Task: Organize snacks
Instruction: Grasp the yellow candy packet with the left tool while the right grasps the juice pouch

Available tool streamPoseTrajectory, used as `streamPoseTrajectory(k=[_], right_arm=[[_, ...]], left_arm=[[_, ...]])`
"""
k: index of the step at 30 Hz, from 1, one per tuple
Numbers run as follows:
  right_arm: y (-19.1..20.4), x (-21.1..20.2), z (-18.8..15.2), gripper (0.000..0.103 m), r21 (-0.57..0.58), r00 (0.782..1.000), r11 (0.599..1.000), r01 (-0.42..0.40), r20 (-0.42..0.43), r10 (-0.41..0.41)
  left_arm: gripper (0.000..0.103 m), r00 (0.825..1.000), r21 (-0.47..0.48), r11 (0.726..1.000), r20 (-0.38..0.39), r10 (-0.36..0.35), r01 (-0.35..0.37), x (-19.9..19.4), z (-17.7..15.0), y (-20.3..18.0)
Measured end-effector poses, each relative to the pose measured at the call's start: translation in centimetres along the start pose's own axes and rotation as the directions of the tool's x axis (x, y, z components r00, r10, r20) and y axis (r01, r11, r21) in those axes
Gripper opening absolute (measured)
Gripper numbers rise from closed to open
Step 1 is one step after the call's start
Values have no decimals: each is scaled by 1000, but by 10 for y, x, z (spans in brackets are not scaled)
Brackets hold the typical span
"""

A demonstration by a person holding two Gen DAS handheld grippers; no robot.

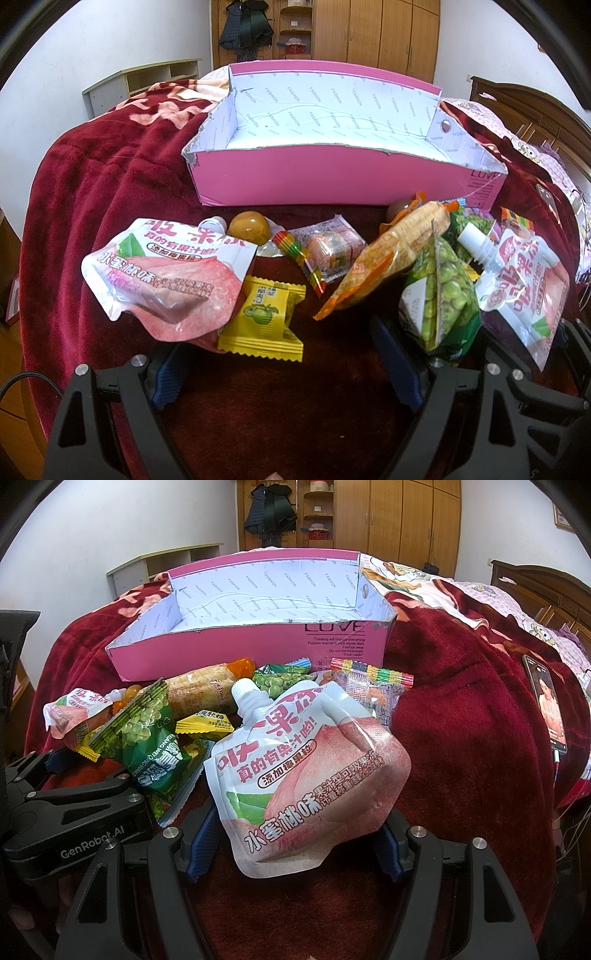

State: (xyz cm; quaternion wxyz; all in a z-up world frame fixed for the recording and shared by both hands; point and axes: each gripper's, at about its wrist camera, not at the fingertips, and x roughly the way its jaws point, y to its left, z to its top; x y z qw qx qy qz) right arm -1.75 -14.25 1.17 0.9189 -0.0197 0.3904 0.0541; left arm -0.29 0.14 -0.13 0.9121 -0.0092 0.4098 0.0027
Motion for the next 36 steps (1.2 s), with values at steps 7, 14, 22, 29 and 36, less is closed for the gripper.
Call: streamPoseTrajectory(k=[7,14,22,29,36], right_arm=[[-8,-10,2,72,31,998,997,-67,11,66],[-6,-14,4,72,-9,992,992,-123,8,123],[-6,-25,3,75,-47,982,981,-188,11,189],[-16,-38,2,78,-44,977,977,-208,38,209],[-24,-46,9,78,-44,973,980,-193,123,198]], left_arm=[[92,1000,0,1000,-9,-6,6,0,2,1],[92,1000,-9,1000,-8,-21,21,-2,4,2],[92,998,-16,997,1,-69,69,-12,5,9],[92,991,7,991,1,-130,130,-27,2,16],[92,986,23,986,17,-163,163,-40,1,25]])
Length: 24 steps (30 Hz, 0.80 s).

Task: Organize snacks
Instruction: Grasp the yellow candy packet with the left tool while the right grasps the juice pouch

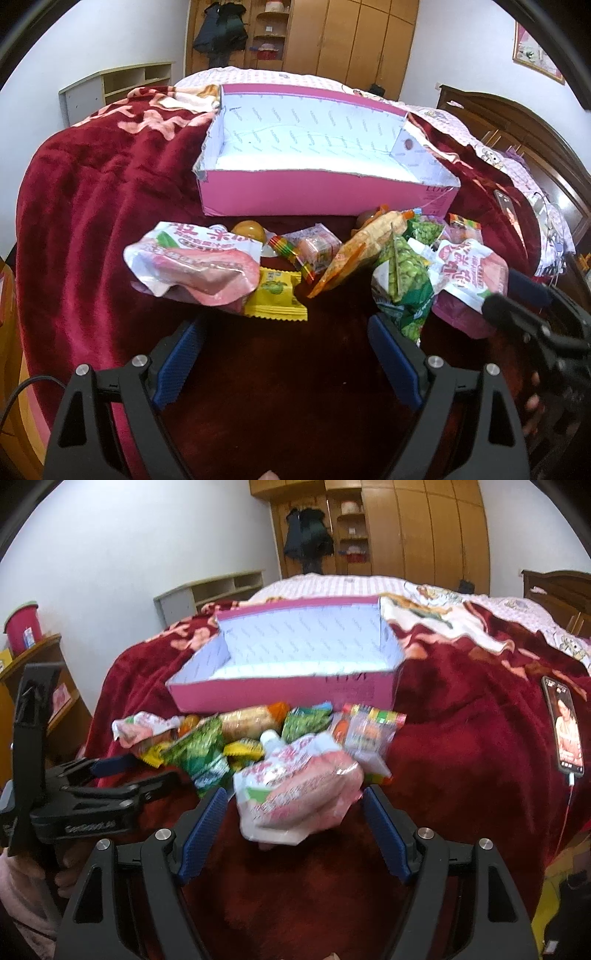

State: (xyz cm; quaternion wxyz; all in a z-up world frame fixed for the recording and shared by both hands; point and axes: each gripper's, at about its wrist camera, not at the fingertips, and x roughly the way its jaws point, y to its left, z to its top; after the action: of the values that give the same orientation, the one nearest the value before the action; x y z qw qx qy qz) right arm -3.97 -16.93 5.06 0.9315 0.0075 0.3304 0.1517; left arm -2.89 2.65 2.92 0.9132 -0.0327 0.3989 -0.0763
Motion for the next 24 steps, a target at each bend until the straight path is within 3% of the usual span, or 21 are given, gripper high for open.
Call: streamPoseTrajectory(k=[3,7,17,24], right_arm=[[-1,9,3,78,-26,1000,1000,10,-2,-10],[-4,17,3,78,-12,999,999,-47,-23,47],[10,30,1,78,-73,998,997,-30,-51,27],[7,36,-3,78,-62,997,998,-34,-71,29]], left_arm=[[92,1000,5,1000,15,6,-6,-4,1,4],[92,999,11,1000,35,15,-16,-8,3,9],[92,999,-3,1000,41,21,-21,-4,4,20],[91,994,-35,998,97,56,-53,-16,10,36]])
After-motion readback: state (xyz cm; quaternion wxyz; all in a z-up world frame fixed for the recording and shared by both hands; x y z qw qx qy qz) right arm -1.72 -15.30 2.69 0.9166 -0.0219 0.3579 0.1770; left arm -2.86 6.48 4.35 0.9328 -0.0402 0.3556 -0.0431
